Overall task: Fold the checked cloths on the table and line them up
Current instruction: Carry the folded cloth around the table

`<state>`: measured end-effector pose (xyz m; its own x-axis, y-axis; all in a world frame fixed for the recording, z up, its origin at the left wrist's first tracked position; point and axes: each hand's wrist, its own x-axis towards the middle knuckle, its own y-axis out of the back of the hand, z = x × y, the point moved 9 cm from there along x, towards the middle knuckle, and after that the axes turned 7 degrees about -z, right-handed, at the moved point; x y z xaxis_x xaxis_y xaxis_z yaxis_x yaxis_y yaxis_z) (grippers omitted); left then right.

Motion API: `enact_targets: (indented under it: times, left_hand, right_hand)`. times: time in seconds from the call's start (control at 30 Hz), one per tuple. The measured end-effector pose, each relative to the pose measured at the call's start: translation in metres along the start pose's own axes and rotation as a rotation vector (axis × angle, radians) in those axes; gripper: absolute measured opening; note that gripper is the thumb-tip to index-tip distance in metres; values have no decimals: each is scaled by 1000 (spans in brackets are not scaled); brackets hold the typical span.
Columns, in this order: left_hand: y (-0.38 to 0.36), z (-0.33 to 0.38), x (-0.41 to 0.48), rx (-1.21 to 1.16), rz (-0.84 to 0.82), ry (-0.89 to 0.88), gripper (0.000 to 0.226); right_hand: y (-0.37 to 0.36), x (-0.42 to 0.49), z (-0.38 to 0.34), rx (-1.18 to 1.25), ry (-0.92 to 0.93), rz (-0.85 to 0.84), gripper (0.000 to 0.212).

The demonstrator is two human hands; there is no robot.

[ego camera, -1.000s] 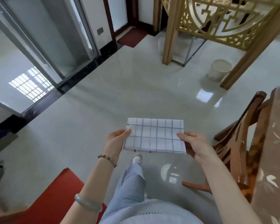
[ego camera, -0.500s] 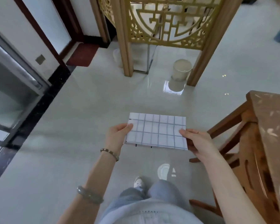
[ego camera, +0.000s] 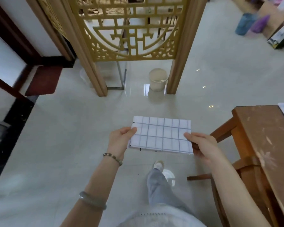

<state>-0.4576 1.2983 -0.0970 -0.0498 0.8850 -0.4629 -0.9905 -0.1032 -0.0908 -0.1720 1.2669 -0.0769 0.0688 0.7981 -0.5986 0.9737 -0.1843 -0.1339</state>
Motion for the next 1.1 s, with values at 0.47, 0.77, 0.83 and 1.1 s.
enact_targets:
  times: [0.47, 0.77, 0.83, 1.1]
  left_hand:
    - [-166, 106, 209, 70, -206, 5, 9]
    - [-294, 144, 330, 219, -426, 49, 10]
    - [-328, 154, 361, 263, -495, 56, 15]
    - [-480, 203, 447, 422, -808, 75, 36]
  right_hand:
    - [84, 154, -150, 131, 49, 123, 18]
    - [157, 223, -203, 291, 70, 343, 9]
    - [174, 238, -219, 338, 83, 406, 5]
    - [236, 279, -269, 505, 147, 653, 8]
